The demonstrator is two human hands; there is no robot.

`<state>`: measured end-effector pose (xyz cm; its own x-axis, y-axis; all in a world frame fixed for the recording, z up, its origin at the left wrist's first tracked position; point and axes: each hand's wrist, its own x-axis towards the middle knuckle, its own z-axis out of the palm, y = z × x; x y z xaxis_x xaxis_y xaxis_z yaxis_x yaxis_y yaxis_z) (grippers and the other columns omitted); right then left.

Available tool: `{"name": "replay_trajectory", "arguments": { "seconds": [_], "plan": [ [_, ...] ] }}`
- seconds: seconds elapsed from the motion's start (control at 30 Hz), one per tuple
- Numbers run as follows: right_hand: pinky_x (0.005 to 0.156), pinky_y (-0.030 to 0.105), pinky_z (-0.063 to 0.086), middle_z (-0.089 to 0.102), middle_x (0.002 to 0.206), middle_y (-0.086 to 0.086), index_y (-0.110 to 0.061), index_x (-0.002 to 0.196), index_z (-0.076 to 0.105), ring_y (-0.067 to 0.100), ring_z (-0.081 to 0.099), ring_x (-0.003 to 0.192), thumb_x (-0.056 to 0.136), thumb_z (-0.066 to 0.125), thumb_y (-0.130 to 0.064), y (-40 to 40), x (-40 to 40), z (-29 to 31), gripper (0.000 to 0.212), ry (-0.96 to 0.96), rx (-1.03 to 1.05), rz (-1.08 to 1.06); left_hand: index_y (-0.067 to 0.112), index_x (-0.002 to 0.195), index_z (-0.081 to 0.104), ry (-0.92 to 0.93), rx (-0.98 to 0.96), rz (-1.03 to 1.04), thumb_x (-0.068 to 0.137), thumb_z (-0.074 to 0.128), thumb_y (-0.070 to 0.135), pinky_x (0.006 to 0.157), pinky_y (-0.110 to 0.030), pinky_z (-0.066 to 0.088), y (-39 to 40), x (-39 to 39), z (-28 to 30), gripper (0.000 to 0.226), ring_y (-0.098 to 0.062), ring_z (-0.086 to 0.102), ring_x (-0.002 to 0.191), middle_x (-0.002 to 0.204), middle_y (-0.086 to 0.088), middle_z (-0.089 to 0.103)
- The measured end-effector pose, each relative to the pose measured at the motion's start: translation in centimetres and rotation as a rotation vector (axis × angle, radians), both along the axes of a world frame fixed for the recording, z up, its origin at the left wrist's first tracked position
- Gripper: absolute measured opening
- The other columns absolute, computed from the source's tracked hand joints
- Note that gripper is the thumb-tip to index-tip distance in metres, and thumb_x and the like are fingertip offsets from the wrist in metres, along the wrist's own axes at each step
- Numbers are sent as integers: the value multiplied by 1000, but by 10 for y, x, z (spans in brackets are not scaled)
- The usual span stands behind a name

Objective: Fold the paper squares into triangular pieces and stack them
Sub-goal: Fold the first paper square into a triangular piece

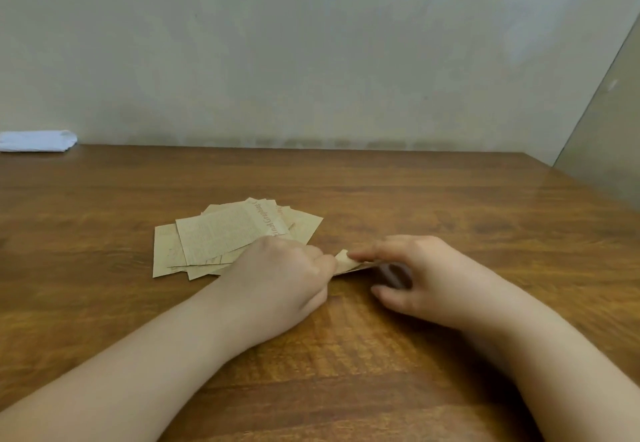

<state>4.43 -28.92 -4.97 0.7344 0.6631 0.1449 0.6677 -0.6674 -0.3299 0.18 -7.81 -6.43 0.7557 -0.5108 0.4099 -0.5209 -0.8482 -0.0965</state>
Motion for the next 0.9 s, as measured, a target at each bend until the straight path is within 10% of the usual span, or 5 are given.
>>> {"name": "replay_trajectory", "arguments": {
  "seconds": [0.23, 0.37, 0.5, 0.67, 0.9],
  "plan": [
    [60, 10, 50, 71, 76, -12, -31, 87, 66, -2, 66, 70, 82, 71, -25, 9, -3, 8, 10, 210, 558, -249, 28, 85, 63, 261, -812, 236, 88, 55, 16, 66, -24, 52, -6, -3, 1, 15, -7, 60, 68, 70, 10, 61],
    [50, 8, 41, 68, 72, -9, -37, 108, 55, -1, 63, 65, 83, 71, -31, 18, 0, -6, 30, 158, 347, -412, 32, 105, 48, 312, -633, 214, 93, 53, 21, 66, -11, 41, -10, -2, -4, 17, 1, 52, 74, 80, 13, 55],
    [72, 14, 39, 53, 89, -16, -31, 129, 44, 2, 53, 87, 81, 72, -31, 20, 0, -12, 56, -16, 206, -473, 31, 96, 57, 236, -399, 177, 94, 50, 33, 80, -21, 40, -11, -2, -11, 8, -2, 41, 90, 93, 14, 47],
    [83, 19, 40, 48, 96, -16, -32, 104, 64, 3, 48, 94, 86, 63, -39, 24, -19, -5, 19, -87, 85, -257, 32, 91, 63, 215, -412, 190, 90, 54, 36, 79, -21, 34, -10, -1, -13, 10, -3, 41, 92, 90, 16, 48],
    [102, 30, 25, 40, 99, -24, -42, 115, 60, 4, 42, 104, 93, 49, -42, 18, -9, -7, 24, -126, -109, -315, 37, 100, 65, 321, -422, 124, 90, 56, 32, 95, -21, 25, 1, 1, -11, 14, 1, 36, 101, 98, 21, 45]
  ]
}}
